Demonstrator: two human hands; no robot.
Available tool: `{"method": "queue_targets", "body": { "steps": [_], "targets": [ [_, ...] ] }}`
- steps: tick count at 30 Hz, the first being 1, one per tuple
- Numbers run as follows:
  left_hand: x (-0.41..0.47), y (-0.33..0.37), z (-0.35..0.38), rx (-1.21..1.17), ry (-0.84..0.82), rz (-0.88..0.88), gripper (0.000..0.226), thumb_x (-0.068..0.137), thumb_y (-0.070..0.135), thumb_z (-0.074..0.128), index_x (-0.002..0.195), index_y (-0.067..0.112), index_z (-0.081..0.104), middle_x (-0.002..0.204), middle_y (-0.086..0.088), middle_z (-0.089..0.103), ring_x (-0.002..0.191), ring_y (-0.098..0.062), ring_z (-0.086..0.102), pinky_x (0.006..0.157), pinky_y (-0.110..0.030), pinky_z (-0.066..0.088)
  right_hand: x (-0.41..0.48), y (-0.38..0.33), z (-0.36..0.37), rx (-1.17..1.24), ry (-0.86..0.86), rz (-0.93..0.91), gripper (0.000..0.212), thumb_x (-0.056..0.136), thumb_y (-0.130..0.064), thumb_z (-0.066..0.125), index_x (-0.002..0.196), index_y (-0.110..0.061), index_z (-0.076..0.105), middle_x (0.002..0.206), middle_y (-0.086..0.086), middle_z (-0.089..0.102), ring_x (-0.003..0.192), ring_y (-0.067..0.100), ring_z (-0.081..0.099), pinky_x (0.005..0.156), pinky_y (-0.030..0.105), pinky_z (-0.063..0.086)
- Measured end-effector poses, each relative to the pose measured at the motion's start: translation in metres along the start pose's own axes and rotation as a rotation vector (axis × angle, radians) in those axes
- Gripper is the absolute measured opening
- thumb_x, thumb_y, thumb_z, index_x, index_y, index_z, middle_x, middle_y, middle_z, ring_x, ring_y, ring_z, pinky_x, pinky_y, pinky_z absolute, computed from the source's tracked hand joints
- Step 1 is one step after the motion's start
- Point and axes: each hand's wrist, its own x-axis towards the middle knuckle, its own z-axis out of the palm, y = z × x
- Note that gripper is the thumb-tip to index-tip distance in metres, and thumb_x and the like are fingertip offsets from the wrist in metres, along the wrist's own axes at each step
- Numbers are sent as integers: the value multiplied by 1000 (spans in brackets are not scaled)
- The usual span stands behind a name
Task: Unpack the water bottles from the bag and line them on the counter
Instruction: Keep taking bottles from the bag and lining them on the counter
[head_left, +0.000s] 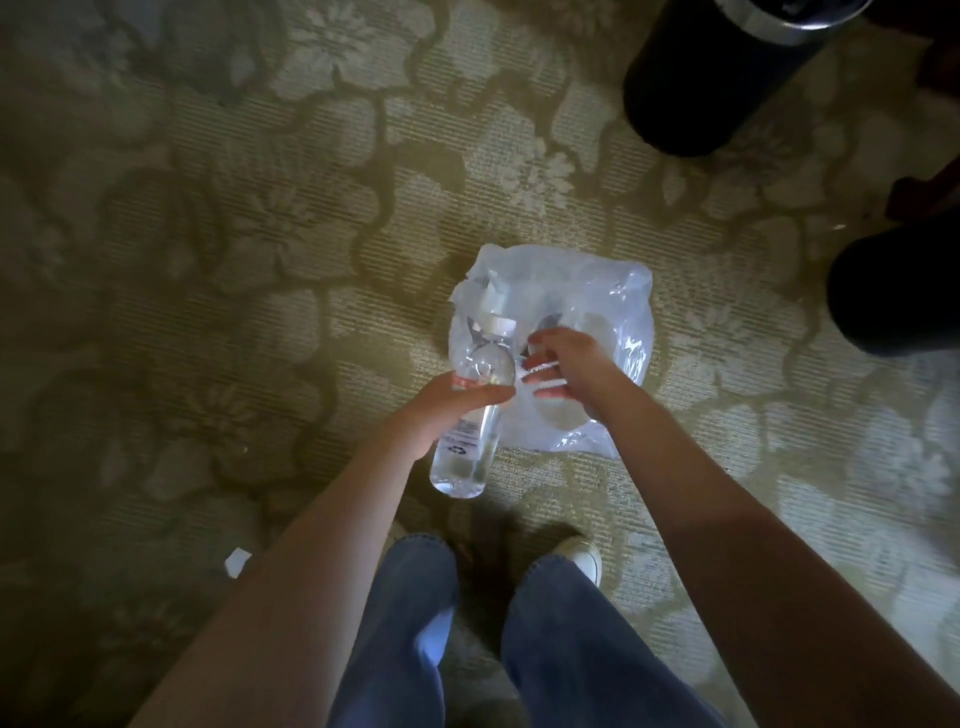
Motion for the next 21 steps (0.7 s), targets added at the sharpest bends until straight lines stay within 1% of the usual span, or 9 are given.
{"method": "queue_targets", "body": {
  "steps": [3,6,10,11,13,16,17,19,21],
  "targets": [
    [9,-17,-2,56,-33,-27,48,60,55,76,94,26,60,94,-2,68,92,-24,63,71,-31,45,17,-14,2,207,15,-123,15,94,-8,45,103,-18,53,84,6,60,66,18,56,54,25,48],
    [11,-27,-12,83,-28,-23,45,58,57,70,89,25,62,90,-3,69,89,-24,64,70,-31,45,30,-38,3,440,-98,-230,23,95,-11,39,94,-22,59,101,3,66,89,20,62,68,33,52],
    [12,-33,-30,33,0,-10,29,74,46,71,93,26,62,90,-2,70,86,-19,66,67,-28,44,47,-59,12,662,-75,-306,32,97,-17,35,91,-17,66,97,7,68,96,27,60,85,41,48],
    [12,-34,-33,-6,4,-8,27,77,41,70,96,23,63,90,-2,70,83,-17,66,66,-27,43,52,-55,17,610,-43,-299,31,96,-14,36,92,-16,67,98,10,65,95,27,59,87,42,47],
    [11,-33,-38,-64,1,0,43,72,42,69,105,16,65,93,-3,72,78,-13,67,64,-25,43,63,-39,30,440,-7,-216,33,95,-4,32,109,-9,61,101,12,59,95,28,59,85,39,47],
    [11,-35,-42,-111,-25,3,51,64,49,72,104,17,66,86,4,74,73,-9,69,62,-23,46,88,-14,43,90,1,-76,27,100,-11,29,114,-5,51,88,11,57,77,23,57,82,33,48],
    [12,-37,-42,-129,-31,5,46,65,48,72,101,20,66,84,5,74,76,-11,69,64,-23,46,101,-8,45,-111,20,-74,27,100,-15,34,116,-2,52,96,13,59,84,25,58,87,34,47],
    [16,-44,-43,-142,-32,-2,35,67,48,70,94,27,63,78,9,73,77,-11,67,64,-24,44,127,2,43,-540,78,-46,40,98,-22,41,131,-1,48,130,16,53,119,30,51,105,40,40],
    [23,-51,-45,-150,-34,-6,30,70,49,69,91,30,60,78,8,71,78,-10,65,63,-23,41,154,13,39,-890,76,-26,44,98,-27,39,138,-8,45,146,13,40,133,32,40,112,43,31]
  ]
}}
